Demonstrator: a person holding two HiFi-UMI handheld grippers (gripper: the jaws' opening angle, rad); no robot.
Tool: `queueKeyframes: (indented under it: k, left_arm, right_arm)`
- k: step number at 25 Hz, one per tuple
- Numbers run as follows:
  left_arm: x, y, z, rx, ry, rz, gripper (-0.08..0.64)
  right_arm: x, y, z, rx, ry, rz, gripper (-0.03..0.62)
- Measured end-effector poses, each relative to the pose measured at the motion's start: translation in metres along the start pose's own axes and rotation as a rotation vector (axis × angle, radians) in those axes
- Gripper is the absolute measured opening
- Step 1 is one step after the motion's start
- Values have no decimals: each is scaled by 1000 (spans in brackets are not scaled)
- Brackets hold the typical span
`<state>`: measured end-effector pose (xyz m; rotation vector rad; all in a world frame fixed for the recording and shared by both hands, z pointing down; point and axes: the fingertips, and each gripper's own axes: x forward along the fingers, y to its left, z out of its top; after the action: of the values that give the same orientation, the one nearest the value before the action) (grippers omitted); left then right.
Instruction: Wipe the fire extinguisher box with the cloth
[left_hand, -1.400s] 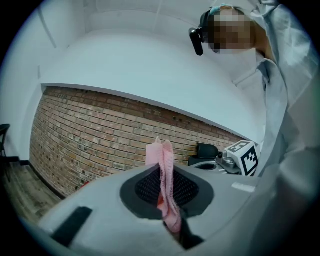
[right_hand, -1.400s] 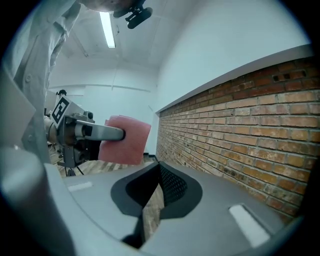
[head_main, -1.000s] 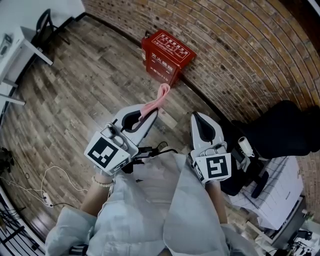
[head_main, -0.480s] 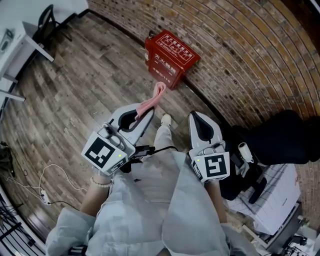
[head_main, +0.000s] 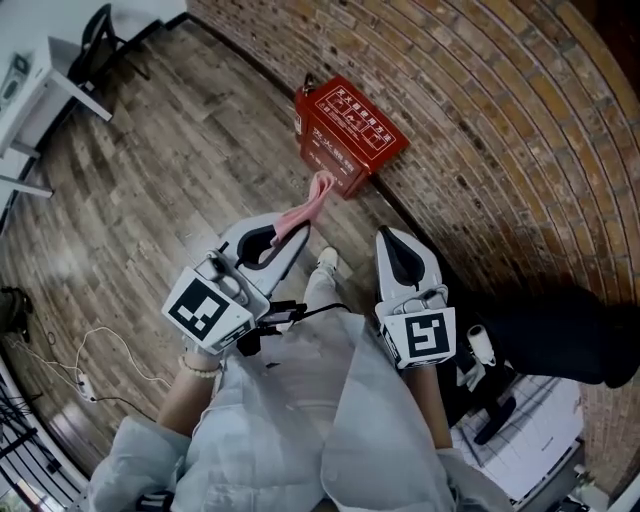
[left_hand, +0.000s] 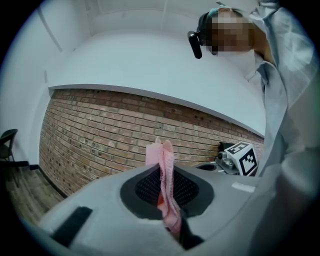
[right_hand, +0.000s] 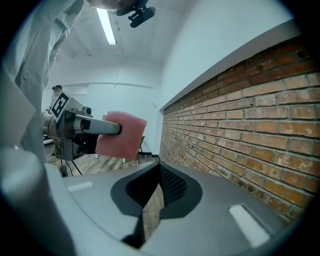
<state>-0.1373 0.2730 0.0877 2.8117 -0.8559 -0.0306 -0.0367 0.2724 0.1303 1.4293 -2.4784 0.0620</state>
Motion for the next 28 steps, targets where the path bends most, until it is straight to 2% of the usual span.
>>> queueKeyframes:
  k: [8, 14, 28]
  left_arm:
    - [82, 50, 5, -5, 22, 32, 11]
    - [131, 68, 11, -8, 36, 48, 11]
    - [151, 90, -1, -23, 83, 87, 11]
  right_arm:
    - [61, -80, -1, 9, 23, 55, 9]
    - [87, -127, -6, 27, 37, 77, 9]
    - [108, -149, -23, 57, 62, 83, 9]
